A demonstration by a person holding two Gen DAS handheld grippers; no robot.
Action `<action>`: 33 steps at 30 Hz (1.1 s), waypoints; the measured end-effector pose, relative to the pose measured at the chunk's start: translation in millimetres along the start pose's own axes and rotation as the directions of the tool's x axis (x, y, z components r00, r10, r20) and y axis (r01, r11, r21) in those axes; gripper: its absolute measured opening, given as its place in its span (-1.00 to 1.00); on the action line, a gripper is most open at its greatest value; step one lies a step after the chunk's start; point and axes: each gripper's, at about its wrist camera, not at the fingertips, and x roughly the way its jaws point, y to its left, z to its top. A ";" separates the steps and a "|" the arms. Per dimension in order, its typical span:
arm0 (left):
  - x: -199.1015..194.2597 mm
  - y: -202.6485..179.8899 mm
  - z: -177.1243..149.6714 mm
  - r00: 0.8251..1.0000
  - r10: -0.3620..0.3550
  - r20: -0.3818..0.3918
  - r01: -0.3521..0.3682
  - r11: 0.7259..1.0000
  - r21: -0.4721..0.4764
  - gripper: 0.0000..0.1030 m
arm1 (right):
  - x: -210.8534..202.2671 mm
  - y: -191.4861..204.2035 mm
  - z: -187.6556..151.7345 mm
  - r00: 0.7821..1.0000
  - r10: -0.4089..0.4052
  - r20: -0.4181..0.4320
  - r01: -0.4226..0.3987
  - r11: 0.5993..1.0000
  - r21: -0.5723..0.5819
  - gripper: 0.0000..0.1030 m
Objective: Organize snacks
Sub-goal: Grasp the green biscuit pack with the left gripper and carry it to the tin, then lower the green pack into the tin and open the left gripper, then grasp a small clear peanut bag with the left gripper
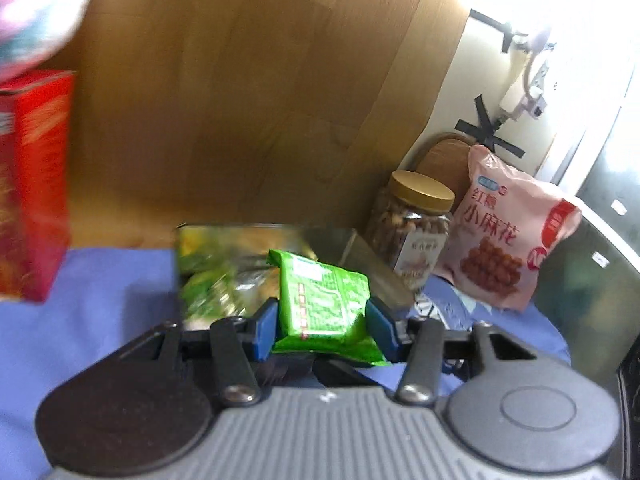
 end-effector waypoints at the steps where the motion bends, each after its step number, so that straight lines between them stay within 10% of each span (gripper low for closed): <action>1: 12.6 -3.2 5.1 1.000 -0.002 -0.009 0.002 1.000 0.002 -0.09 | 6.6 -9.9 1.6 1.000 -0.016 -0.006 0.016 1.000 0.011 -0.23; 11: 100.8 -23.0 18.6 0.995 -0.007 -0.104 0.003 0.999 -0.039 -0.06 | 19.3 -65.4 -7.8 0.991 -0.128 -0.032 0.130 0.990 0.054 -0.14; 18: 51.3 -27.5 -2.9 0.997 -0.034 -0.075 0.034 0.999 -0.003 -0.04 | -26.7 -84.3 -37.9 0.999 -0.020 -0.041 0.031 0.956 0.292 -0.14; 24: 0.8 -20.9 -55.7 0.994 -0.044 -0.104 0.043 0.999 -0.011 0.13 | -53.2 -98.7 -80.9 0.983 0.166 -0.082 -0.091 0.820 0.566 -0.16; 33: -13.0 -22.1 -104.5 0.983 -0.017 -0.181 0.004 0.998 -0.070 0.07 | -61.1 -64.6 -77.8 0.970 0.203 -0.137 -0.100 0.840 0.533 -0.53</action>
